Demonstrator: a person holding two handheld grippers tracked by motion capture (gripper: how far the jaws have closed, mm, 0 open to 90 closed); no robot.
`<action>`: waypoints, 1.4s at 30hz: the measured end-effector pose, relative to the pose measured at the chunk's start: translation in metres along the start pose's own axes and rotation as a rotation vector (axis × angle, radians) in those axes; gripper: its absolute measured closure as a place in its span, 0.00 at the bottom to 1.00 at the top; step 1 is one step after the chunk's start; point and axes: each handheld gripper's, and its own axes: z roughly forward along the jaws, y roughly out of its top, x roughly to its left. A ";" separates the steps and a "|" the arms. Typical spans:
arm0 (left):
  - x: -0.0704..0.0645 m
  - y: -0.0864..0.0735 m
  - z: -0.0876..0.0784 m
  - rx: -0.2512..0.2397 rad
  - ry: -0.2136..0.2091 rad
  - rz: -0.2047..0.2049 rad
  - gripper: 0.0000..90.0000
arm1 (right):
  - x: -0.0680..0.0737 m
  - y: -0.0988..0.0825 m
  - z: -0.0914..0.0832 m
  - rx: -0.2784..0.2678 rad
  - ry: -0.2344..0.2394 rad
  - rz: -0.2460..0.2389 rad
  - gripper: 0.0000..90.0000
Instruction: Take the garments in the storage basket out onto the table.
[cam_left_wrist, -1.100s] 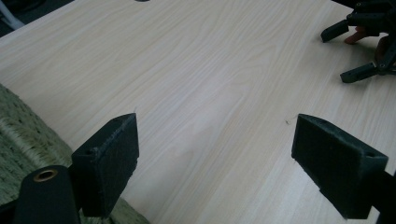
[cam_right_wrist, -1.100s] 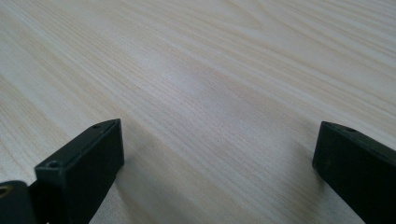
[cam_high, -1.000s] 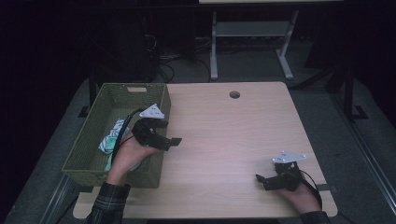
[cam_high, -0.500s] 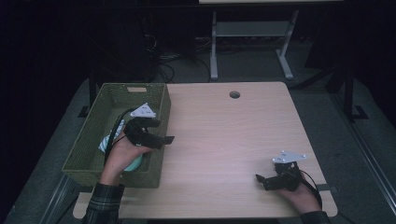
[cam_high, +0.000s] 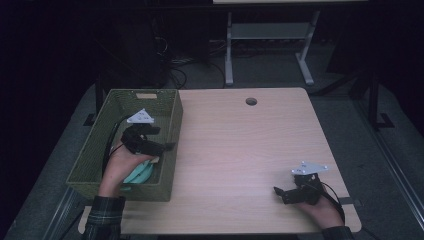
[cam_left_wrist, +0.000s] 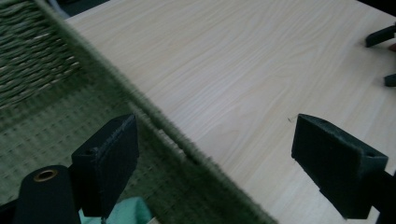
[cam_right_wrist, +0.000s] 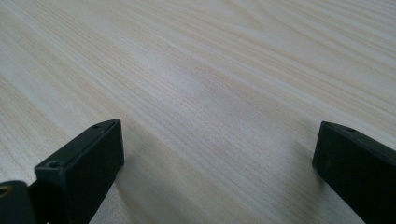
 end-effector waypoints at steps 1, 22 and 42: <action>0.002 -0.001 -0.001 -0.003 0.007 -0.006 0.16 | 0.000 0.000 0.000 0.000 0.000 0.001 0.01; 0.038 -0.023 -0.010 -0.014 0.082 -0.044 0.16 | 0.000 0.000 0.000 0.000 0.000 0.001 0.01; 0.057 -0.045 0.015 0.077 0.127 -0.054 0.16 | 0.000 0.000 0.000 -0.001 0.000 0.001 0.01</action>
